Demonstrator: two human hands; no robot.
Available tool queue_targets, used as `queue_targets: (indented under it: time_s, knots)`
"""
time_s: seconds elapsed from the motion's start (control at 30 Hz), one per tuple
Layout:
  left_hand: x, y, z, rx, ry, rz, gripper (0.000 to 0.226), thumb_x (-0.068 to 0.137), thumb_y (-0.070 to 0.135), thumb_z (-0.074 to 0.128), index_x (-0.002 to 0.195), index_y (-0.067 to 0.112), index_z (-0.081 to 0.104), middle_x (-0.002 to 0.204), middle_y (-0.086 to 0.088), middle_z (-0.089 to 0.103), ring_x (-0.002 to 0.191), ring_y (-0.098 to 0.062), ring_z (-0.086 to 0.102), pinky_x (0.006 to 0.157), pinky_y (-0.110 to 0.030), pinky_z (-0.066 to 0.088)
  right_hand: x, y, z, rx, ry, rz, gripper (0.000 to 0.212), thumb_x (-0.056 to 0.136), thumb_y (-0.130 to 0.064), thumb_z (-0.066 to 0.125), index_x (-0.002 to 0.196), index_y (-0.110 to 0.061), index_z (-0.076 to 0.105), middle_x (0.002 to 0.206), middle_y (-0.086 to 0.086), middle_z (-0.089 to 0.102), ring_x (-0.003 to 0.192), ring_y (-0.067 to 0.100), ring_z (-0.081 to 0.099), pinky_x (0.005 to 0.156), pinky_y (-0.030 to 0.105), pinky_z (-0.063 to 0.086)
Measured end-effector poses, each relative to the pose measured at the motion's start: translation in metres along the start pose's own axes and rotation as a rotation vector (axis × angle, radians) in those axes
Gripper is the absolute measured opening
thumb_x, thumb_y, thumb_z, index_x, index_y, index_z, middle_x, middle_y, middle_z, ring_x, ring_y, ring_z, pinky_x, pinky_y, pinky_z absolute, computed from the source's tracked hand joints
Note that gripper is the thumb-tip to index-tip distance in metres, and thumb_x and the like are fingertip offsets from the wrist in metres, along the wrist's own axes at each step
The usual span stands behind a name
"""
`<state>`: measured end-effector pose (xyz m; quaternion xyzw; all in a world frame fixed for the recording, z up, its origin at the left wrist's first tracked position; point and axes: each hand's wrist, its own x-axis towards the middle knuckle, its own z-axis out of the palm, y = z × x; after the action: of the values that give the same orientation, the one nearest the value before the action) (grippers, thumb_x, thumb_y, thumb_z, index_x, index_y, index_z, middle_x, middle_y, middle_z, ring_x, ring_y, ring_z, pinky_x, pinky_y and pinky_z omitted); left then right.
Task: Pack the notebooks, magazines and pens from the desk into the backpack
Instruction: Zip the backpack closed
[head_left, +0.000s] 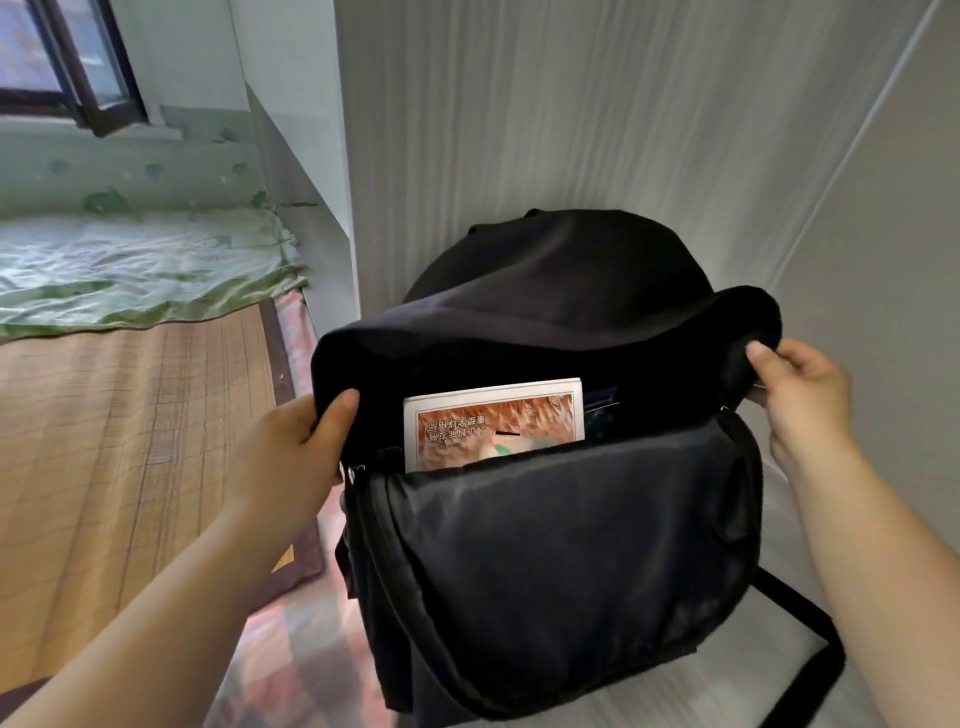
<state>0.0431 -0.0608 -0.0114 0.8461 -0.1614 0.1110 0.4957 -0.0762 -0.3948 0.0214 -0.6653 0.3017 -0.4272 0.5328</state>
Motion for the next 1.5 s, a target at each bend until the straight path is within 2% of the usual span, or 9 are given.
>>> queue_targets:
  time_s: [0.23, 0.33, 0.43, 0.57, 0.77, 1.0, 1.17, 1.33, 1.5]
  knots:
    - [-0.002, -0.022, -0.01, -0.074, -0.317, -0.106, 0.02, 0.087, 0.035, 0.05, 0.068, 0.031, 0.056, 0.069, 0.006, 0.061, 0.065, -0.016, 0.056, 0.059, -0.031, 0.042, -0.011, -0.002, 0.003, -0.269, -0.168, 0.124, 0.013, 0.088, 0.001, 0.048, 0.085, -0.007, 0.057, 0.068, 0.009, 0.058, 0.041, -0.003, 0.06, 0.045, 0.006, 0.046]
    - [-0.019, -0.028, -0.02, -0.136, -0.062, -0.126, 0.016, 0.081, 0.035, 0.058, 0.071, 0.033, 0.045, 0.078, 0.007, 0.055, 0.069, -0.016, 0.055, 0.055, -0.031, 0.041, -0.024, -0.004, 0.01, -0.353, 0.022, 0.048, 0.032, 0.085, -0.003, 0.053, 0.117, -0.002, 0.049, 0.112, 0.022, 0.06, 0.09, 0.024, 0.062, 0.083, 0.029, 0.045]
    - [-0.027, -0.028, -0.027, -0.109, -0.01, -0.152, 0.029, 0.082, 0.036, 0.056, 0.059, 0.023, 0.045, 0.055, 0.003, 0.049, 0.054, -0.02, 0.048, 0.051, -0.03, 0.035, -0.062, -0.022, 0.029, -0.333, 0.165, -0.248, 0.024, 0.083, -0.001, 0.052, 0.107, -0.003, 0.053, 0.102, 0.015, 0.059, 0.09, 0.025, 0.055, 0.069, 0.011, 0.037]
    - [-0.035, -0.03, -0.024, -0.13, -0.392, -0.195, 0.034, 0.08, 0.042, 0.055, 0.052, 0.024, 0.057, 0.046, 0.01, 0.059, 0.055, -0.015, 0.054, 0.058, -0.031, 0.043, -0.131, -0.052, 0.075, -0.321, -0.316, -0.499, 0.014, 0.079, -0.013, 0.056, 0.082, -0.026, 0.059, 0.073, -0.012, 0.061, 0.071, 0.006, 0.056, 0.067, 0.0, 0.038]
    - [-0.031, -0.037, -0.021, -0.245, -0.392, -0.178, 0.036, 0.083, 0.017, 0.059, 0.05, 0.03, 0.061, 0.045, 0.007, 0.06, 0.046, -0.005, 0.05, 0.058, -0.032, 0.041, -0.198, -0.048, 0.143, -0.878, -0.967, -0.549, 0.05, 0.077, -0.046, 0.059, 0.117, -0.018, 0.051, 0.115, 0.012, 0.061, 0.108, 0.029, 0.049, 0.093, 0.037, 0.037]
    - [-0.036, -0.052, -0.02, -0.321, -0.274, -0.079, 0.047, 0.077, -0.003, 0.064, 0.057, 0.04, 0.064, 0.058, 0.011, 0.068, 0.049, 0.002, 0.055, 0.051, -0.007, 0.042, -0.201, -0.035, 0.16, -0.833, -0.809, -0.625, 0.031, 0.086, -0.035, 0.051, 0.105, -0.012, 0.058, 0.102, 0.016, 0.067, 0.1, 0.034, 0.056, 0.09, 0.037, 0.034]
    - [-0.041, -0.05, -0.01, -0.207, -0.252, 0.171, 0.064, 0.062, 0.0, 0.077, 0.096, 0.048, 0.051, 0.103, 0.02, 0.052, 0.094, 0.017, 0.049, 0.08, 0.003, 0.037, -0.203, -0.034, 0.158, -0.76, -0.719, -0.698, 0.028, 0.088, -0.032, 0.046, 0.083, -0.012, 0.065, 0.085, 0.012, 0.072, 0.085, 0.031, 0.063, 0.085, 0.035, 0.037]
    - [-0.039, -0.037, 0.002, -0.066, -0.063, 0.212, 0.025, 0.055, -0.007, 0.077, 0.075, 0.004, 0.068, 0.083, 0.021, 0.048, 0.076, -0.007, 0.051, 0.071, -0.016, 0.036, -0.206, -0.041, 0.154, -0.799, -0.526, -0.837, 0.022, 0.073, -0.029, 0.052, 0.058, -0.023, 0.066, 0.058, -0.007, 0.068, 0.057, 0.011, 0.063, 0.064, 0.025, 0.047]
    - [-0.035, -0.036, -0.001, -0.062, -0.059, 0.223, 0.021, 0.054, -0.001, 0.08, 0.062, 0.005, 0.062, 0.073, 0.02, 0.049, 0.071, -0.02, 0.053, 0.073, -0.045, 0.046, -0.201, -0.047, 0.15, -0.79, -0.451, -0.956, 0.027, 0.076, -0.028, 0.047, 0.062, -0.019, 0.069, 0.069, -0.006, 0.069, 0.063, 0.015, 0.062, 0.069, 0.027, 0.032]
